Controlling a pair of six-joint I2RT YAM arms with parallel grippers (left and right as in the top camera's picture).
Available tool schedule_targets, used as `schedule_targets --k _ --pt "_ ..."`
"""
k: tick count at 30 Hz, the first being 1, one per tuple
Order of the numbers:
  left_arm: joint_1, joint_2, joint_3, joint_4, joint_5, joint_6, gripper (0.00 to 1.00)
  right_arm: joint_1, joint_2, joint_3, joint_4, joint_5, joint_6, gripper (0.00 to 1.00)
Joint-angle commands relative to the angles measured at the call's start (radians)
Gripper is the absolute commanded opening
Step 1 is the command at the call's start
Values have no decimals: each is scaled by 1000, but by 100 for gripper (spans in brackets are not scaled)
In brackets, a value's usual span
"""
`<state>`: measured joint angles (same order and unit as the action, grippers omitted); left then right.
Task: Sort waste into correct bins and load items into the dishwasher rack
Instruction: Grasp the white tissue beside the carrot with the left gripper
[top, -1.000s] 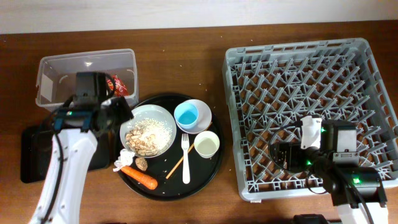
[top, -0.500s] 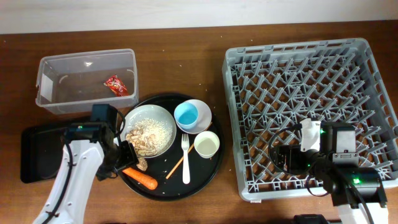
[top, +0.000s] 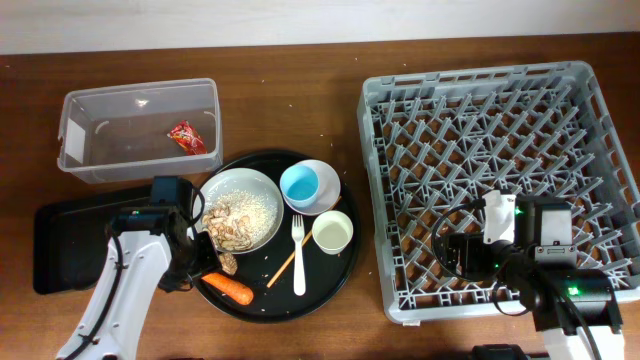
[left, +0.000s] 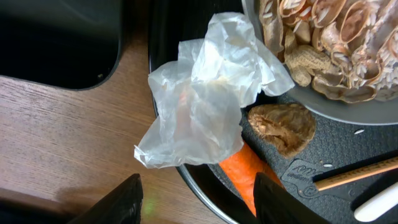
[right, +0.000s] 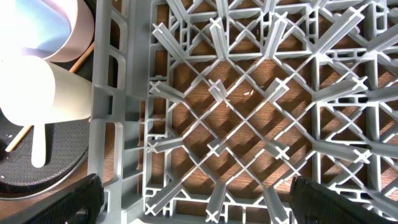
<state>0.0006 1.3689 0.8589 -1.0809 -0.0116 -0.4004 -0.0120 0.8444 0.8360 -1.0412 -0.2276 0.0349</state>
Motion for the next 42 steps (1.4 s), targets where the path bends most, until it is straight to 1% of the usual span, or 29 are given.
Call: schedule_targets --k 1,16,20,21,24,26,33,34,36,37,38,39,40,42 --pt "3 2 -8 13 -14 5 56 5 -6 19 -3 -5 6 99" --pt "3 108 -8 42 -10 -10 56 5 -6 19 -3 -6 6 98" --pt "3 108 -7 42 -11 -10 42 5 -6 19 -3 -6 6 98" --pt "3 108 -7 45 -11 -10 36 5 -6 19 -3 -6 7 98" --pt "3 108 -7 53 -12 -10 28 5 -6 19 -6 -6 7 98" --pt "3 108 -7 59 -14 -10 20 5 -6 19 -7 -6 6 98" --pt "3 108 -7 60 -14 -10 14 5 -6 19 -7 -6 7 99" --pt "3 108 -7 57 -13 -10 14 5 -6 19 -7 -6 6 98" --pt "3 108 -7 40 -14 -10 20 5 -6 19 -7 -6 6 99" --pt "3 108 -8 36 -14 -10 21 5 -6 19 -7 -6 6 98" --pt "2 108 -8 29 -14 -10 28 5 -6 19 -7 -6 7 98" --pt "3 108 -8 20 -14 -10 30 5 -6 19 -7 -6 6 98" --pt "3 108 -8 10 -14 -10 35 5 -6 19 -7 -6 7 98" --pt "3 108 -8 7 -22 -10 37 5 -6 19 -7 -6 7 98"
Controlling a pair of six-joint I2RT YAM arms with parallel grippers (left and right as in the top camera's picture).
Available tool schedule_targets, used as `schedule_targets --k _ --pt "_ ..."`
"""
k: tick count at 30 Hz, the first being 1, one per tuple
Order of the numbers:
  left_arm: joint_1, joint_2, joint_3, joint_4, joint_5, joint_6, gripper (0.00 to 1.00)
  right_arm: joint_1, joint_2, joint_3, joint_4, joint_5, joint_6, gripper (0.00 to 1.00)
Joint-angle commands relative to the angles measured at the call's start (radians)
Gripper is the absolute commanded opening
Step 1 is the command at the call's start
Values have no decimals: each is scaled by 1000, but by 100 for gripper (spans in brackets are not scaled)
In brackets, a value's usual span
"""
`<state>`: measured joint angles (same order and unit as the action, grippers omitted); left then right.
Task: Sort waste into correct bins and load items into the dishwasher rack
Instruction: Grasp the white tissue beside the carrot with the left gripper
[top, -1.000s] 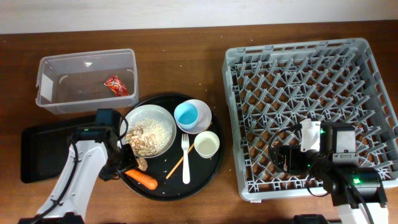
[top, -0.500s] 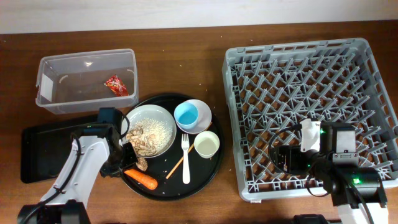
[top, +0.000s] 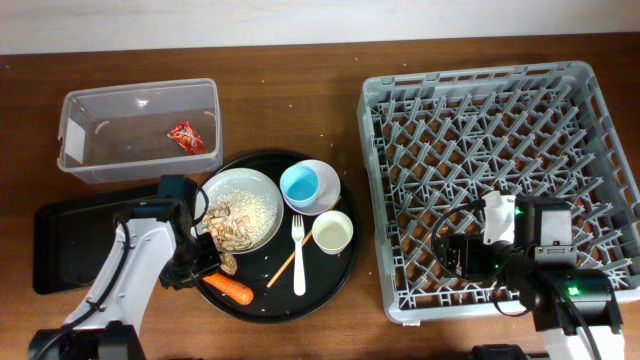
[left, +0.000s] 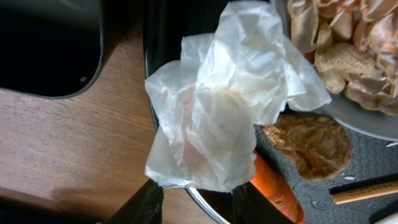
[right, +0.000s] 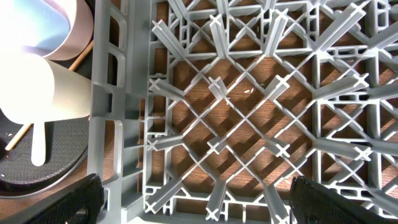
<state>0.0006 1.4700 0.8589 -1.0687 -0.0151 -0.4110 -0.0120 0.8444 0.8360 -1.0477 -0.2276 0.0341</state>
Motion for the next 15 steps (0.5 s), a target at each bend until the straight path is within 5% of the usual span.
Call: schedule_targets --k 1,9,15 --pt "2 7 -8 -6 -39 0 37 5 -6 19 -1 -6 8 98" --pt "3 7 -8 45 -57 0 37 5 -6 19 -3 -6 8 98" --pt "2 7 -8 67 -53 0 8 5 -6 19 -3 -5 7 98"
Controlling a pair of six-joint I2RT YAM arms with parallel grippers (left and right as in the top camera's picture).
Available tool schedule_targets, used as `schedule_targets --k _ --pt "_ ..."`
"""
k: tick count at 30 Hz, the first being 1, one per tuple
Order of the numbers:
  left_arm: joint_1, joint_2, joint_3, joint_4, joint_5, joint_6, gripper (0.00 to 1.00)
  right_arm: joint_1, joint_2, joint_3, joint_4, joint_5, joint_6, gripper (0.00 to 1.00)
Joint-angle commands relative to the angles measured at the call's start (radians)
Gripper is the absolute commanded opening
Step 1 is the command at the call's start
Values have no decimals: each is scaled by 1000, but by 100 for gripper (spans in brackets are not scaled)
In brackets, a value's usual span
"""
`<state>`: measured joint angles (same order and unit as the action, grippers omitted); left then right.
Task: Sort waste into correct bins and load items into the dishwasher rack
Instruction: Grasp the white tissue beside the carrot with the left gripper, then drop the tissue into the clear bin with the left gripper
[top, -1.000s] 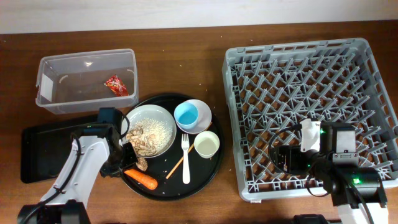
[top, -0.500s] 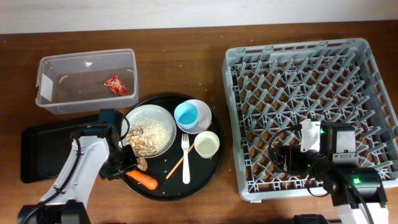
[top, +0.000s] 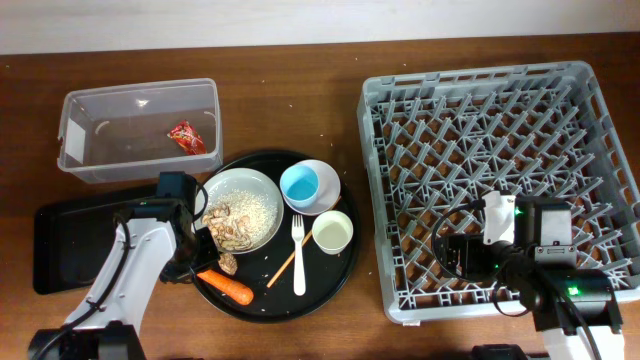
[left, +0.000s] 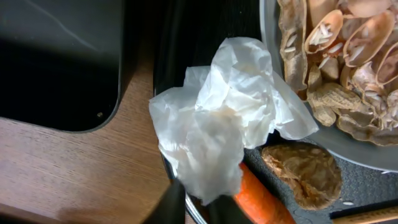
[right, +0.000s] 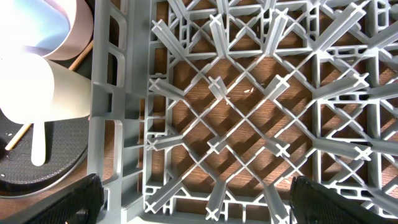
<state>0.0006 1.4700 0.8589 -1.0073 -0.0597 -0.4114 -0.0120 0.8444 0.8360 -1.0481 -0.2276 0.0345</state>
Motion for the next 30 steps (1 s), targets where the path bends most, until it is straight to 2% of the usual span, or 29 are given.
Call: schedule_targets --k 1,3,10,16,19,22,25,30 --pt "2 7 -8 11 -8 1 3 5 -6 19 -3 -5 7 98" --pt "3 7 -8 13 -8 1 1 5 -6 19 -3 -5 7 98" --pt "3 7 62 -32 -9 2 1 5 -6 19 -3 -5 7 99" --pt "3 7 327 -225 -16 2 1 5 -6 19 -1 -5 7 98" --pt "3 7 451 -257 -16 2 0 5 -6 19 -1 -5 7 98" --pt "3 7 533 -124 -16 2 1 5 -6 19 0 -5 7 98" --pt "3 19 533 73 -16 2 0 5 -6 19 0 -5 7 98" --pt "3 105 533 282 -79 2 1 5 -6 19 0 -5 7 98"
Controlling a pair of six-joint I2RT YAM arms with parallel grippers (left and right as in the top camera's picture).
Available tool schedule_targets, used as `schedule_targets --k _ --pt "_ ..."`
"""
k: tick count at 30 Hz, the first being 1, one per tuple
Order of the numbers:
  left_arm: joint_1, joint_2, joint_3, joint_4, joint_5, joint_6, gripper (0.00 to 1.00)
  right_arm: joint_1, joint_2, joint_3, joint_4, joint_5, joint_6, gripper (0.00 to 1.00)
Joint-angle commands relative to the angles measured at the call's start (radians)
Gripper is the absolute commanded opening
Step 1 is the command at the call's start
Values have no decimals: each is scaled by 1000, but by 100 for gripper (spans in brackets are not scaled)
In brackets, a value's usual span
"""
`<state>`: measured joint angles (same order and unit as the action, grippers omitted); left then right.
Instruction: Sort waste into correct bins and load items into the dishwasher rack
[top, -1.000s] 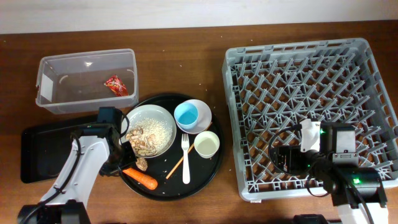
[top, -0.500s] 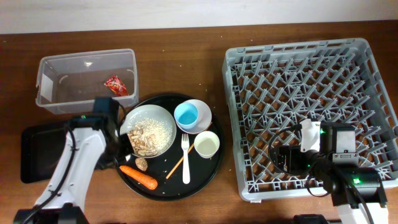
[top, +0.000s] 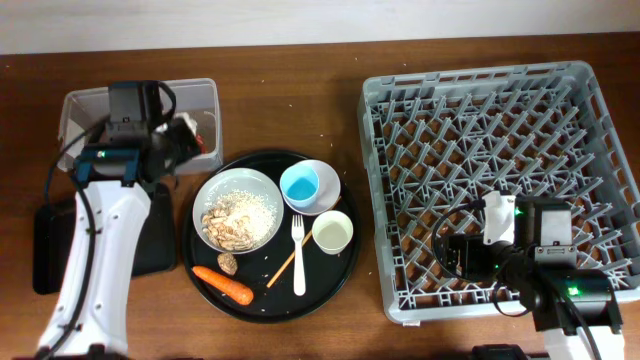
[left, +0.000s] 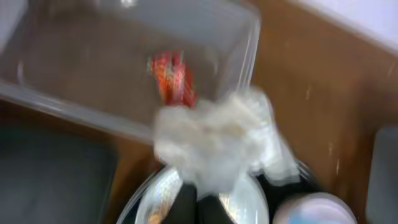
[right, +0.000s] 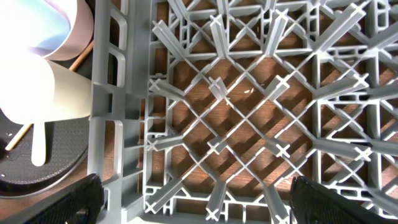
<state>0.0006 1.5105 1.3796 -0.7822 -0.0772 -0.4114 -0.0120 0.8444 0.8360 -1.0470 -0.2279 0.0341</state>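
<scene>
My left gripper (top: 183, 137) hangs raised by the right end of the clear bin (top: 95, 160), shut on a crumpled white plastic wrap (left: 217, 140). The left wrist view is blurred; under the wrap lie the bin and a red wrapper (left: 173, 78) inside it. On the round black tray (top: 335, 275) sit a plate of peanut shells (top: 238, 210), a blue bowl (top: 310, 185), a white cup (top: 333, 232), a fork (top: 298, 255), a chopstick (top: 283, 267), a carrot (top: 222, 283) and a brown scrap (top: 228, 263). My right gripper (right: 199, 205) stands open over the grey dishwasher rack (top: 500, 120).
A black bin (top: 50, 250) lies at the left, partly under my left arm. The rack's left wall (right: 102, 124) separates my right gripper from the cup (right: 43, 87) and the bowl (right: 50, 25). Bare wood lies between tray and rack.
My left gripper has gone from the tray's left rim up to the clear bin's right end, carrying the plastic wrap. The right arm has not moved.
The left gripper was open low over the plastic wrap at the tray's left rim. Its fingers then stood closer around the wrap, then shut on it. Now the wrap hangs lifted by the clear bin. The right gripper stayed open over the rack throughout.
</scene>
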Motion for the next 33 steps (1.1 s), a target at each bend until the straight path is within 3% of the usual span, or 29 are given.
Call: schedule_targets --k 1,5,9,10,13,16,19,21,25,33 --pt "3 94 13 97 -71 2 0 5 -6 19 -1 -5 7 98" --pt "3 189 13 172 -70 2 2 5 -6 19 -1 -5 7 98" --pt "3 212 13 198 -69 2 45 5 -6 19 -1 -5 7 98" --pt "3 211 13 200 -70 2 47 5 -6 19 -1 -5 7 98" --pt "3 203 13 182 -61 2 46 5 -6 19 -1 -5 7 98" --pt "2 180 13 147 50 2 36 5 -6 19 -1 -5 7 98" --pt "-14 142 13 100 223 2 38 5 -6 19 -1 -5 7 98" --pt "-42 138 13 58 260 2 41 5 -6 19 -1 -5 7 98" --pt "-138 150 11 -74 265 2 41 5 -6 19 -2 -5 8 98" --pt "-272 230 11 -90 238 1 45 5 27 19 -3 -5 8 99"
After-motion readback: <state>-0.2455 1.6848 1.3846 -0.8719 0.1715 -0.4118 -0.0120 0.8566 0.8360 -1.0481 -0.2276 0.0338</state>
